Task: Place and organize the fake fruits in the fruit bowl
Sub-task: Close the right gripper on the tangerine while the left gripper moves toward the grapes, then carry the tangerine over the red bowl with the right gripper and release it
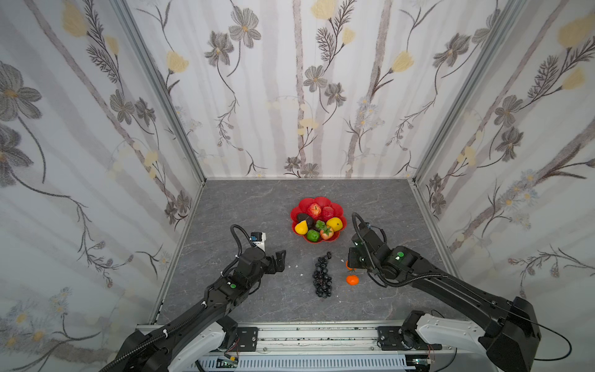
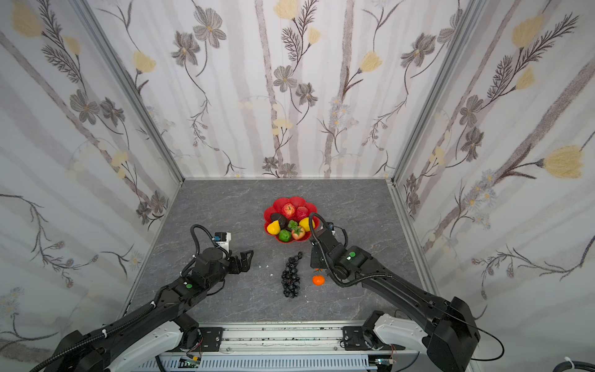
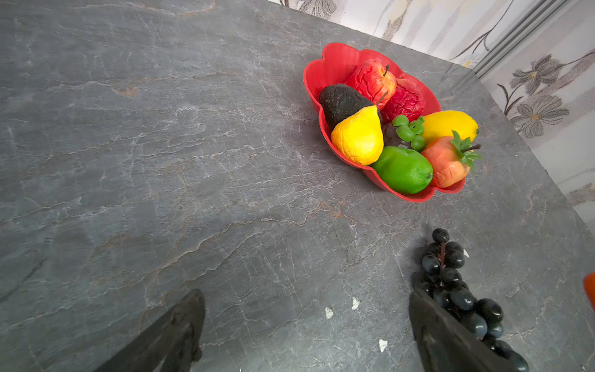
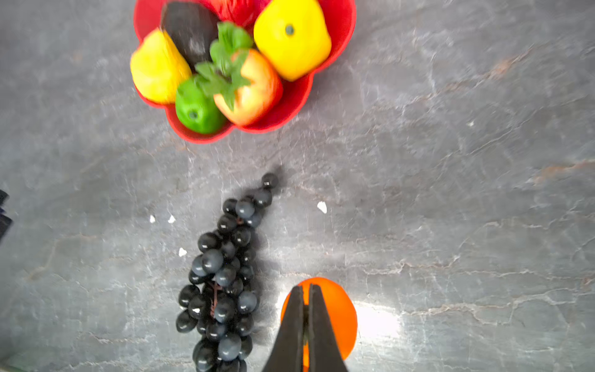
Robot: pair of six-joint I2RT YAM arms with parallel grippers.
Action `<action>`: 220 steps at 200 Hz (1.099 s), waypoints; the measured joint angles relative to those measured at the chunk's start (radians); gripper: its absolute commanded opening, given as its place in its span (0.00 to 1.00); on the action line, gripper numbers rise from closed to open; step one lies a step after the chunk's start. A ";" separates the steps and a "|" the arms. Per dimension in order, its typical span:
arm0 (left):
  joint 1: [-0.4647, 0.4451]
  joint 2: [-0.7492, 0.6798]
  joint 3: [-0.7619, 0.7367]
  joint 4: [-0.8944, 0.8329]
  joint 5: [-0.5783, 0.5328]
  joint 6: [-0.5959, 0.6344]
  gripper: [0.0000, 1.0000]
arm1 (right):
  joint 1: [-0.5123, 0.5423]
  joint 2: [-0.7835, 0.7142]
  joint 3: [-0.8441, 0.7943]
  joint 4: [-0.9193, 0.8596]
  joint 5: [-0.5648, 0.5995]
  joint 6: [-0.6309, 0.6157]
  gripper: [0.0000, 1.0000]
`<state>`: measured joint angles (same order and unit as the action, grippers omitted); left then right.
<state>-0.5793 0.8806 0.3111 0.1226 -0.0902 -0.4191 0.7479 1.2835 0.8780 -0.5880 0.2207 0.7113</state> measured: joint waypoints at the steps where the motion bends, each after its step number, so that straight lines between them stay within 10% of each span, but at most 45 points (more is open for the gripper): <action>1: 0.000 -0.001 0.000 0.000 0.000 0.000 1.00 | -0.003 -0.001 0.002 0.000 0.000 -0.001 0.00; 116: 0.000 -0.077 -0.004 -0.060 -0.040 0.000 1.00 | -0.154 0.325 0.495 0.035 0.024 -0.056 0.00; 220: 0.000 -0.101 -0.016 -0.094 -0.063 0.000 1.00 | -0.176 0.609 0.672 0.118 -0.012 0.143 0.00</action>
<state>-0.5793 0.7799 0.2951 0.0288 -0.1528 -0.4194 0.5720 1.8927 1.5501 -0.4698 0.2085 0.8543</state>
